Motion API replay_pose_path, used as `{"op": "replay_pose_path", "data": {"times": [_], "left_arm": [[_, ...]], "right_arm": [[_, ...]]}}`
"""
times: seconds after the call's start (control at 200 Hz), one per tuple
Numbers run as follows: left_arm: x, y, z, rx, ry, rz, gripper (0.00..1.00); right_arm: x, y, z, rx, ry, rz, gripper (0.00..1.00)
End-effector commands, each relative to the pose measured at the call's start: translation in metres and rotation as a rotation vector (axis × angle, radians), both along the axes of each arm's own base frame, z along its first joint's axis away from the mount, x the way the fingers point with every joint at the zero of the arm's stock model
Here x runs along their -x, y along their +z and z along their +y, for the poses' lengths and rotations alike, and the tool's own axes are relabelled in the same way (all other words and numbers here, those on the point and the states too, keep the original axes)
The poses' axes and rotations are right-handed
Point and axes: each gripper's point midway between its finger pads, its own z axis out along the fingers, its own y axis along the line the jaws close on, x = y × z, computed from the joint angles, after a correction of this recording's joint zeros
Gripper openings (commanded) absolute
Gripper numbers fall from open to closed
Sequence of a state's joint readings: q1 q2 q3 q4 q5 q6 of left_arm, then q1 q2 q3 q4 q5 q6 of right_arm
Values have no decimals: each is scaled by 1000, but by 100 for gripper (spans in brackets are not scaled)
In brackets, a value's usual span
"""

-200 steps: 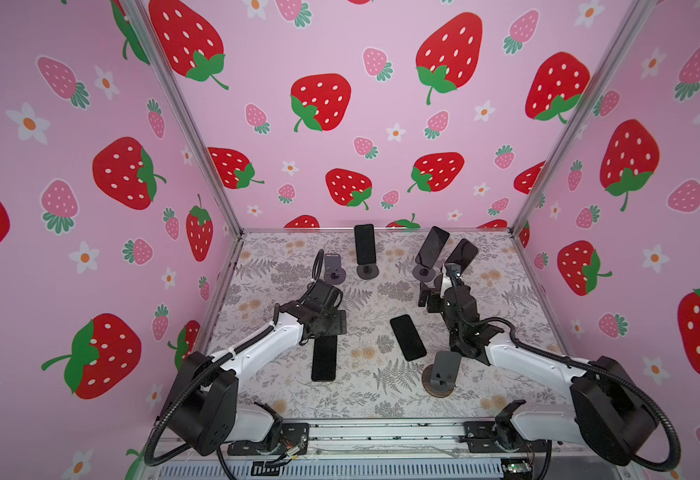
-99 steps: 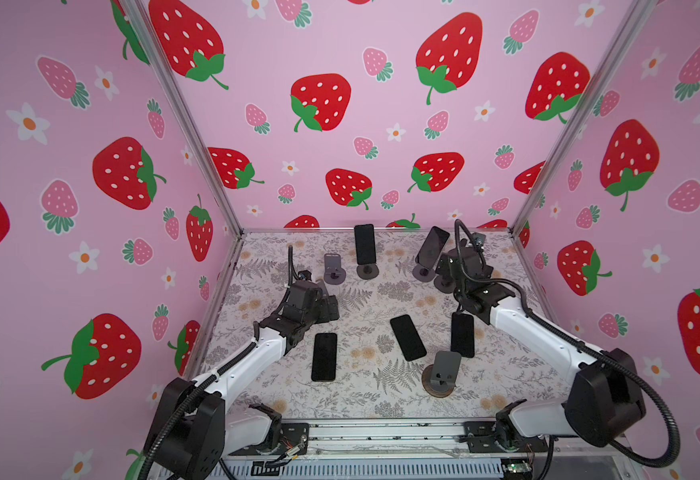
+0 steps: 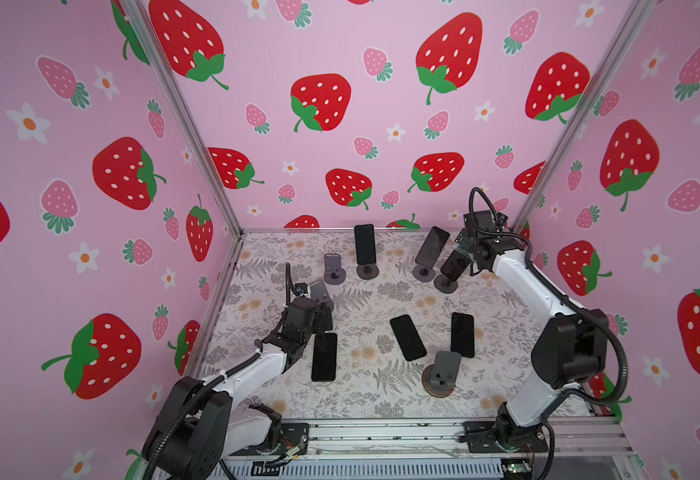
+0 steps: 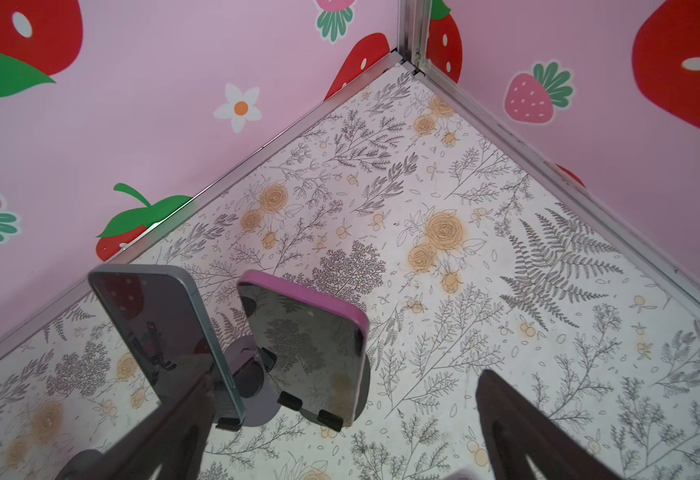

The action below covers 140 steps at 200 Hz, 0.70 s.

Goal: Remove the phone from the phone stand

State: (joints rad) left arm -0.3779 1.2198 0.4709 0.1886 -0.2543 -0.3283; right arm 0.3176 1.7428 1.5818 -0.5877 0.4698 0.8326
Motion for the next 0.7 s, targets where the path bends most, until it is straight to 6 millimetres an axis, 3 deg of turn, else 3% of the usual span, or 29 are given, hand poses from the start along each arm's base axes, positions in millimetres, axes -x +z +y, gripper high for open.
{"op": "replay_pose_path", "data": {"times": [0.0, 0.35, 0.695], "left_arm": [[-11, 17, 1, 8, 21, -83, 99], [-11, 12, 1, 3, 28, -49, 100], [-13, 6, -3, 17, 31, 2, 100]], "right_arm": [[2, -7, 0, -18, -36, 78, 100], [-21, -39, -1, 30, -157, 266, 100], [-32, -54, 2, 17, -189, 269, 100]]}}
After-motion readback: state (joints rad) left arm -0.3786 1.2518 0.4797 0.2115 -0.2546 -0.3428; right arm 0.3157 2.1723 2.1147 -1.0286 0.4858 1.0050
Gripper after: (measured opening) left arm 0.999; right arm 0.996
